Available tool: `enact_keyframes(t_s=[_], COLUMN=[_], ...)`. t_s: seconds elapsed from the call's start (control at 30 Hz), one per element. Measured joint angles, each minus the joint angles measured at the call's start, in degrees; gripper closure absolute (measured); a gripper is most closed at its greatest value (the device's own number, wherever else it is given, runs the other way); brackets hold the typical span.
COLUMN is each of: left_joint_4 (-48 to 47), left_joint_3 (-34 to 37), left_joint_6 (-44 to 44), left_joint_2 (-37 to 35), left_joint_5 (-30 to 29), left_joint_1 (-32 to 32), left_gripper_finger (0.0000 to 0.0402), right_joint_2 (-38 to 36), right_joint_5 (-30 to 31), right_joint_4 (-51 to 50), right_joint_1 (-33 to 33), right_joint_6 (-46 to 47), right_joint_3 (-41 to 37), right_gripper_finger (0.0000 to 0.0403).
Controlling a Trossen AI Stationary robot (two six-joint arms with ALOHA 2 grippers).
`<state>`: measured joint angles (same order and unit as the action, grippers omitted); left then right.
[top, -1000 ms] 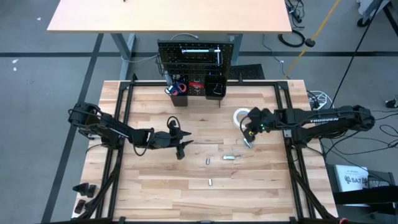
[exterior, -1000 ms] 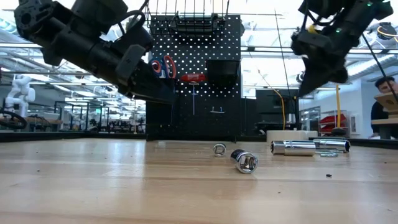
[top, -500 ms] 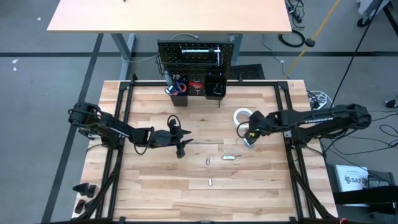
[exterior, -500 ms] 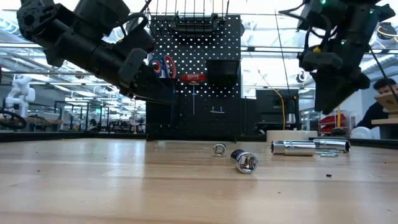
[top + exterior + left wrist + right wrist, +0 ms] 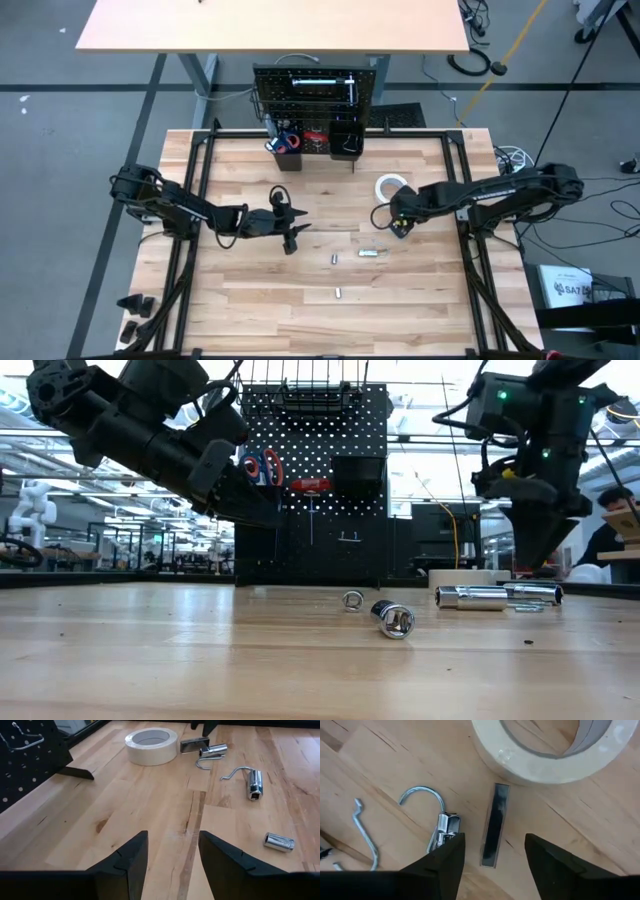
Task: Hang tools onto peg board
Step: Put the black rectangular tool into the right black bin on the peg board
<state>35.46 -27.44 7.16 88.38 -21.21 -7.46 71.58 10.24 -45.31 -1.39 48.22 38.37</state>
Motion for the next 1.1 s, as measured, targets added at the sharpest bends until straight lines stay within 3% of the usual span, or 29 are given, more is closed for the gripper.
enact_keyframes(t_s=[0.13, 0.47, 0.73, 1.1], left_joint_4=[0.0, 0.01, 0.23, 0.28], left_joint_3=[0.0, 0.0, 0.0, 0.0], left_joint_6=[-0.02, -0.04, 0.04, 1.66], left_joint_2=[0.0, 0.0, 0.0, 0.01], left_joint_5=[-0.02, -0.02, -0.02, -0.04], left_joint_1=[0.0, 0.0, 0.0, 0.0], left_gripper_finger=[0.0226, 0.0226, 0.0226, 0.0226], right_joint_2=[0.87, 0.71, 0.63, -0.63], right_joint_5=[-0.25, -1.47, 1.87, 3.89], right_joint_4=[1.48, 16.16, 16.34, 13.34], right_joint_1=[0.0, -1.03, 0.3, 4.35], right_joint_6=[-0.85, -0.28, 2.02, 0.35], right_joint_3=[-0.81, -11.28, -12.98, -7.23], right_gripper_finger=[0.0223, 0.0252, 0.0366, 0.0367])
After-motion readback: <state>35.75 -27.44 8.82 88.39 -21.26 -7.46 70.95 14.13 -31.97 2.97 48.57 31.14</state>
